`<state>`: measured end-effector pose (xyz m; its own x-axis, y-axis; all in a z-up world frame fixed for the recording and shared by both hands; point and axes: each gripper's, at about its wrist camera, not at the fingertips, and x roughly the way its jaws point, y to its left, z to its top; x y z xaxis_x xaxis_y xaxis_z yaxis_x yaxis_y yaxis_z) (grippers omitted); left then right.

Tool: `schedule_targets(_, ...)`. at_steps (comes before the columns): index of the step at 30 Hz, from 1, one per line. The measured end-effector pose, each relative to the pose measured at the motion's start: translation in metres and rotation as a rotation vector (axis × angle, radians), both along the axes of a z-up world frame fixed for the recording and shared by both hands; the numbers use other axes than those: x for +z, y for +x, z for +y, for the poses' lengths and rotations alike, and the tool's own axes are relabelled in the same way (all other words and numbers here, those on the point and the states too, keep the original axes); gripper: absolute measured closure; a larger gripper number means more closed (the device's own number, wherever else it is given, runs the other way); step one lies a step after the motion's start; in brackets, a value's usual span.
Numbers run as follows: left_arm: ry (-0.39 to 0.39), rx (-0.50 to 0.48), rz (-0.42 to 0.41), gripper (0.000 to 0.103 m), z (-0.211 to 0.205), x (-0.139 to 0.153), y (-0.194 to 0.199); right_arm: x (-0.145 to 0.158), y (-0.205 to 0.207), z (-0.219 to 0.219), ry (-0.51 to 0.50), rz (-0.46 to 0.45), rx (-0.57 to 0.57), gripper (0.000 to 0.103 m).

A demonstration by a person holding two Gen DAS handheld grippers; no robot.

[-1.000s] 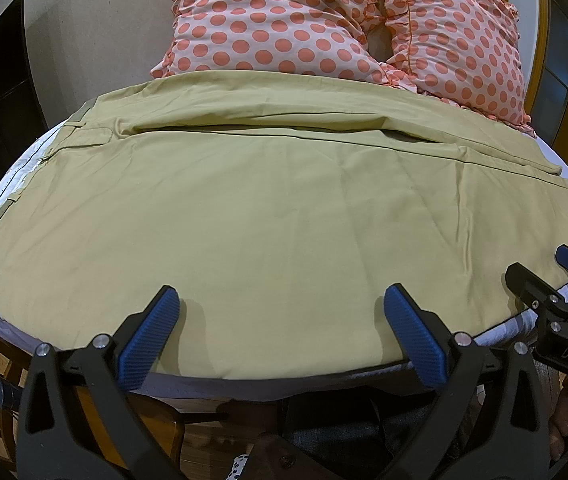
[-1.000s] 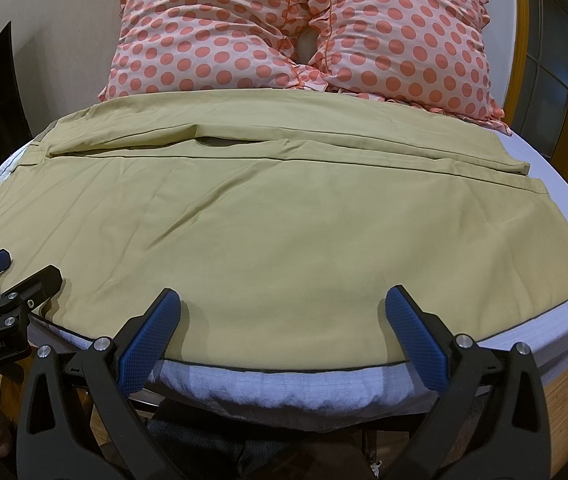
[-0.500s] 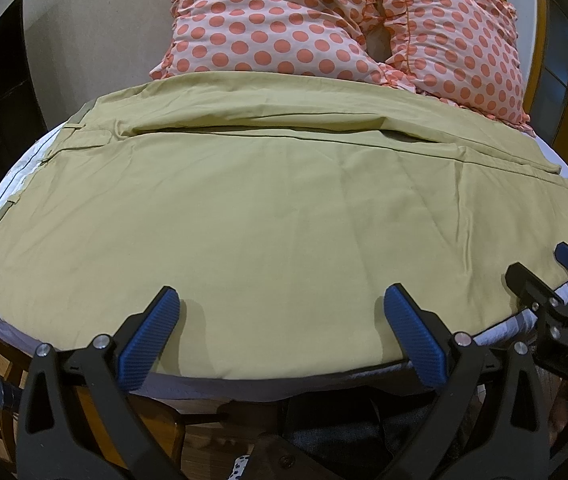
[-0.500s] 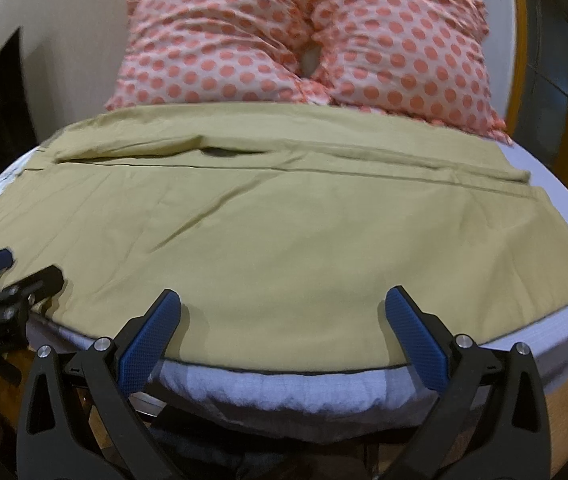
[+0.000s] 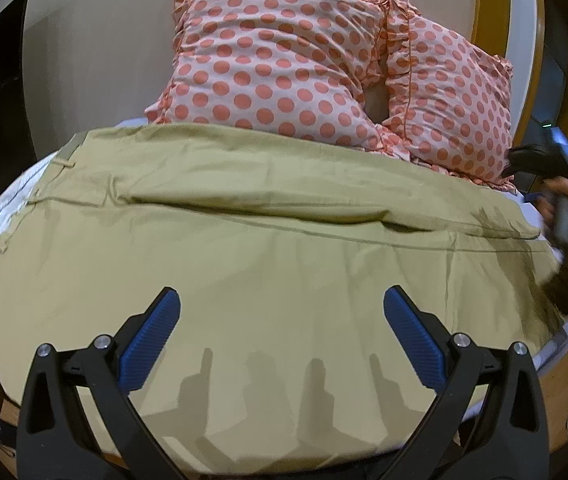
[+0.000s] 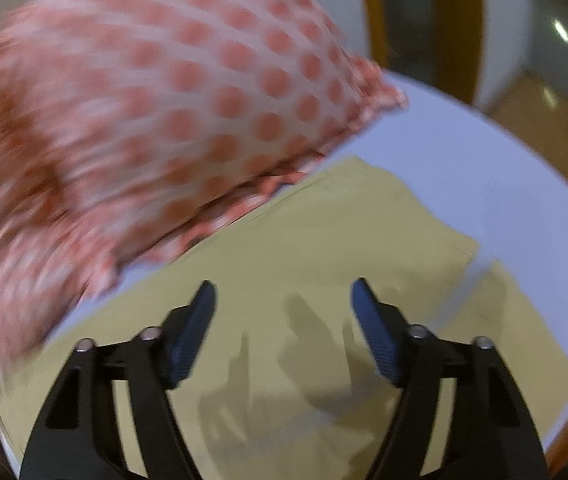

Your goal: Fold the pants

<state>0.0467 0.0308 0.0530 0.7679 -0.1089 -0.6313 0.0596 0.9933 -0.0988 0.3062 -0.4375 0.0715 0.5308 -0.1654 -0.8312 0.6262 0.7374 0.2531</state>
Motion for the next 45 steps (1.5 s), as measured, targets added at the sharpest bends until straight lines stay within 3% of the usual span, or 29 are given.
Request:
schedule_targets(2,0.005,-0.006,-0.009,0.002,-0.001,0.001,0.005,-0.018,0.038,-0.015,0.021,0.069,-0.086,0.043)
schedule_targets(6,0.023,-0.012,-0.006,0.002,0.000,-0.003,0.014,-0.040,0.074,-0.027,0.025,0.097,-0.190,0.041)
schedule_targets(10,0.031,-0.018,0.013,0.002,0.000,-0.011,0.023,-0.043,0.096,-0.027,-0.053,0.106,-0.229,0.039)
schedule_targets(12,0.025,-0.018,0.027,0.002,0.000,-0.015,0.027,-0.050,0.105,-0.019,-0.179,0.168,-0.201,0.040)
schedule_targets(14,0.017,-0.018,0.033,0.002,0.001,-0.019,0.027,-0.054,0.104,-0.012,-0.225,0.121,-0.148,0.048)
schedule_targets(16,0.011,-0.014,0.035,0.002,0.002,-0.020,0.027,-0.057,0.092,-0.012,-0.241,0.076,-0.118,0.073)
schedule_targets(17,0.009,-0.010,0.035,0.002,0.003,-0.020,0.026,-0.058,0.086,-0.017,-0.231,0.047,-0.114,0.080)
schedule_targets(18,0.002,-0.007,0.034,0.002,0.005,-0.020,0.025,-0.060,0.078,-0.022,-0.211,0.012,-0.108,0.089)
schedule_targets(21,-0.023,0.003,0.032,0.002,0.011,-0.018,0.023,-0.065,0.056,-0.050,-0.032,-0.118,-0.092,0.099)
schedule_targets(25,-0.072,0.017,0.014,0.002,0.021,-0.012,0.013,-0.049,0.005,-0.071,0.151,-0.333,-0.056,0.100)
schedule_targets(29,-0.132,0.019,-0.024,0.002,0.037,-0.006,0.002,-0.037,-0.095,-0.069,0.296,-0.537,0.037,0.100)
schedule_targets(31,-0.157,0.016,-0.036,0.002,0.046,-0.002,0.000,-0.038,-0.148,-0.070,0.353,-0.574,0.061,0.100)
schedule_targets(34,-0.209,0.011,-0.058,0.002,0.063,0.012,0.006,-0.049,-0.207,-0.055,0.418,-0.545,0.054,0.100)
schedule_targets(38,-0.340,-0.007,-0.120,0.002,0.089,0.033,0.025,-0.057,-0.218,-0.048,0.493,-0.441,0.063,0.094)
schedule_targets(40,-0.371,0.010,-0.123,0.002,0.100,0.039,0.038,-0.059,-0.217,-0.048,0.516,-0.424,0.038,0.068)
schedule_targets(42,-0.361,0.056,-0.100,0.002,0.109,0.041,0.053,-0.065,-0.223,-0.046,0.512,-0.402,0.024,0.059)
schedule_targets(44,-0.349,0.089,-0.070,0.002,0.115,0.039,0.066,-0.076,-0.230,-0.046,0.515,-0.373,0.011,0.059)
schedule_targets(45,-0.346,0.109,-0.040,0.002,0.118,0.037,0.077,-0.082,-0.230,-0.047,0.517,-0.370,0.003,0.066)
